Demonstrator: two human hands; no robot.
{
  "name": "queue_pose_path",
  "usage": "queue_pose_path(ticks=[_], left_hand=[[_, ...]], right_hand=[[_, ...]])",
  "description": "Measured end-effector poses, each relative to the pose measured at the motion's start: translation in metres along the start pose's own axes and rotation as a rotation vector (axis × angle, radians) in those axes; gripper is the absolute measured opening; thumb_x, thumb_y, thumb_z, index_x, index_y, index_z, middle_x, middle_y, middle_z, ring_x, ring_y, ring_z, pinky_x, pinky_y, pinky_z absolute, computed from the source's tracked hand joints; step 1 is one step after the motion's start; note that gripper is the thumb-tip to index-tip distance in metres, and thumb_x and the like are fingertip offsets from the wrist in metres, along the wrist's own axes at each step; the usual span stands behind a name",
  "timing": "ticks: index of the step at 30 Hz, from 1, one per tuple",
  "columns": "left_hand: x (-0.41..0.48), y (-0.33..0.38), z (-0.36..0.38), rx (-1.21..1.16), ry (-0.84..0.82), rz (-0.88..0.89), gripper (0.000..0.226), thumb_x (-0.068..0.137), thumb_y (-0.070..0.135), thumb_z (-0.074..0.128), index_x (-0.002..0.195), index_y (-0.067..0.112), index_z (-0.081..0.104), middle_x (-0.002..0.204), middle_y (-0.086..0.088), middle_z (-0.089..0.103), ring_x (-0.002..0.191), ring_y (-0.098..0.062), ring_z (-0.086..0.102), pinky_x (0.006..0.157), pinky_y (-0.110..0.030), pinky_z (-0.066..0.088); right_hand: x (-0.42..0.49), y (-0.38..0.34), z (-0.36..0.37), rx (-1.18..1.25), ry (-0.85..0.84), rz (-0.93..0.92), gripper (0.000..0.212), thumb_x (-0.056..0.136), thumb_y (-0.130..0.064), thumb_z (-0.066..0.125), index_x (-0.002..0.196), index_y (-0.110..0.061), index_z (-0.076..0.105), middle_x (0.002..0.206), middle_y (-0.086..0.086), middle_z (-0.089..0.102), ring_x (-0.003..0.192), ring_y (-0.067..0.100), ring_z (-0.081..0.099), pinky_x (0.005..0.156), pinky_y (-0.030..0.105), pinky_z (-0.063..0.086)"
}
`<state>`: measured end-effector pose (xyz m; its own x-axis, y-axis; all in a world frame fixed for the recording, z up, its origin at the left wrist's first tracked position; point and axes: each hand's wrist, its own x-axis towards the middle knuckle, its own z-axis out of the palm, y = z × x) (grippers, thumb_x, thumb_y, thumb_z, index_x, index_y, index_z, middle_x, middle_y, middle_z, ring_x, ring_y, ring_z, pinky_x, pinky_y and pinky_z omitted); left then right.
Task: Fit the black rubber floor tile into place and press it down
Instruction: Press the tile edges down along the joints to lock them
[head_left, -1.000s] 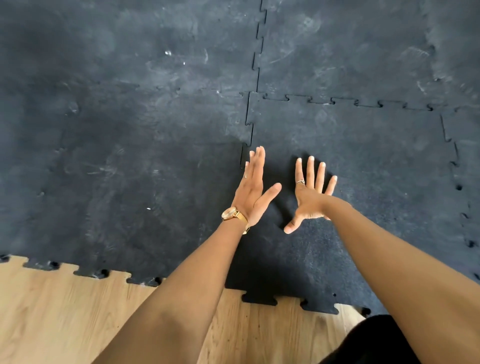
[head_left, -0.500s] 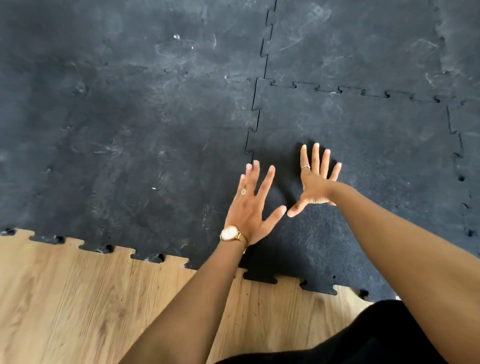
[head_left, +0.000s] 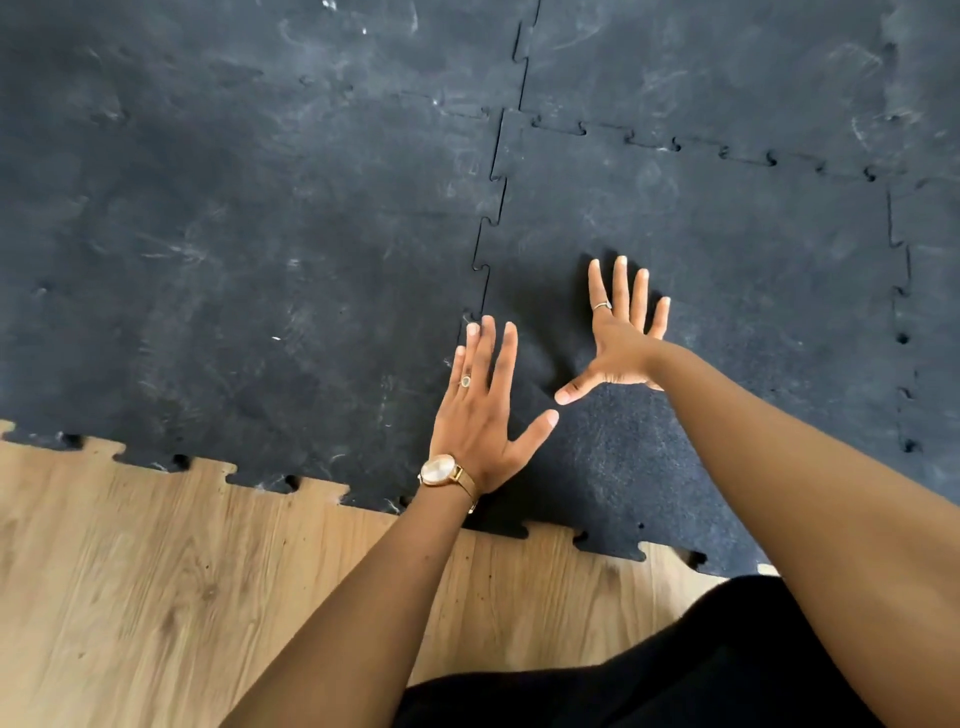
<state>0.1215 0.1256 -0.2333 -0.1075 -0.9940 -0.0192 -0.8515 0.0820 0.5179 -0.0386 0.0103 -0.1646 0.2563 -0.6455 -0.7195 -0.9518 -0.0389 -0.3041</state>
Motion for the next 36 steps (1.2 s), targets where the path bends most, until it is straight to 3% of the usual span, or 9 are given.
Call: queue_pose_path(ticks=[4,10,14,16,18,20,25,30,36], left_hand=[[0.008,0.004,-0.009,-0.28,0.013,-0.09,0.083,0.093,0.057,0.035,0.154,0.017,-0.006,0.164,-0.003,-0.008,0.149,-0.015,-0.017,0.122,-0.035,-0.001],[0.107,0.029,-0.04,-0.55,0.286,-0.172,0.068,0.101,0.04,0.036,0.155,0.01,0.008,0.164,-0.004,0.006,0.15,-0.017,-0.008,0.122,-0.032,0.001],[0.182,0.019,-0.051,-0.68,0.261,-0.055,0.069,0.101,0.031,0.042,0.154,0.007,0.006,0.164,-0.008,0.005,0.15,-0.021,-0.007,0.123,-0.039,0.003],[0.2,0.002,-0.038,-0.49,0.148,0.021,0.07,0.101,0.035,0.039,0.155,0.008,0.004,0.163,-0.01,0.004,0.15,-0.023,-0.007,0.122,-0.038,0.0],[0.199,-0.015,-0.017,0.056,0.045,0.106,0.072,0.1,0.048,0.031,0.154,0.008,0.006,0.163,-0.014,0.008,0.15,-0.027,-0.004,0.122,-0.041,0.0],[0.196,-0.023,-0.006,0.334,-0.025,0.156,0.079,0.096,0.06,0.021,0.155,0.009,0.006,0.162,-0.015,0.007,0.151,-0.028,-0.002,0.122,-0.045,-0.001],[0.229,-0.002,-0.015,0.162,-0.103,-0.061,0.088,0.094,0.066,0.02,0.154,0.007,-0.003,0.162,-0.015,-0.006,0.15,-0.025,-0.011,0.122,-0.041,-0.008],[0.294,0.011,-0.027,0.334,0.17,-0.013,0.081,0.097,0.056,0.023,0.153,0.0,0.008,0.162,-0.018,0.002,0.15,-0.03,-0.001,0.122,-0.043,-0.005],[0.312,-0.011,-0.01,0.413,-0.08,-0.162,0.081,0.098,0.055,0.018,0.152,-0.001,-0.003,0.162,-0.018,-0.005,0.15,-0.027,-0.006,0.122,-0.043,-0.003]], right_hand=[[0.003,0.002,0.0,-0.017,-0.013,0.014,0.165,0.038,-0.067,0.084,0.138,-0.027,-0.041,0.142,0.005,-0.052,0.125,0.029,-0.051,0.105,0.057,-0.026],[0.01,0.004,0.0,-0.065,-0.034,0.039,0.168,0.036,-0.068,0.085,0.136,-0.025,-0.043,0.14,0.007,-0.053,0.125,0.031,-0.05,0.108,0.059,-0.022],[0.013,0.003,-0.004,-0.06,-0.045,0.044,0.169,0.035,-0.068,0.085,0.136,-0.025,-0.044,0.14,0.008,-0.053,0.125,0.031,-0.051,0.108,0.06,-0.022],[0.013,0.004,-0.006,-0.06,-0.054,0.041,0.17,0.035,-0.067,0.086,0.135,-0.025,-0.045,0.139,0.007,-0.054,0.123,0.032,-0.052,0.107,0.06,-0.023],[0.015,0.005,-0.005,-0.073,-0.055,0.042,0.17,0.034,-0.067,0.086,0.135,-0.025,-0.045,0.139,0.007,-0.054,0.123,0.032,-0.053,0.106,0.059,-0.024],[0.016,0.003,-0.006,-0.09,-0.049,0.052,0.17,0.034,-0.067,0.086,0.135,-0.024,-0.045,0.14,0.008,-0.053,0.123,0.032,-0.052,0.106,0.059,-0.024],[0.016,0.004,-0.012,-0.072,-0.046,0.069,0.17,0.035,-0.067,0.086,0.131,-0.025,-0.049,0.138,0.008,-0.055,0.12,0.032,-0.055,0.103,0.057,-0.027],[0.02,0.01,-0.008,-0.032,-0.074,0.048,0.169,0.038,-0.065,0.087,0.129,-0.027,-0.05,0.133,0.005,-0.059,0.116,0.029,-0.059,0.096,0.056,-0.033],[0.019,0.01,-0.008,-0.014,-0.076,0.053,0.169,0.039,-0.063,0.088,0.129,-0.027,-0.05,0.134,0.005,-0.059,0.115,0.029,-0.059,0.097,0.058,-0.034]])
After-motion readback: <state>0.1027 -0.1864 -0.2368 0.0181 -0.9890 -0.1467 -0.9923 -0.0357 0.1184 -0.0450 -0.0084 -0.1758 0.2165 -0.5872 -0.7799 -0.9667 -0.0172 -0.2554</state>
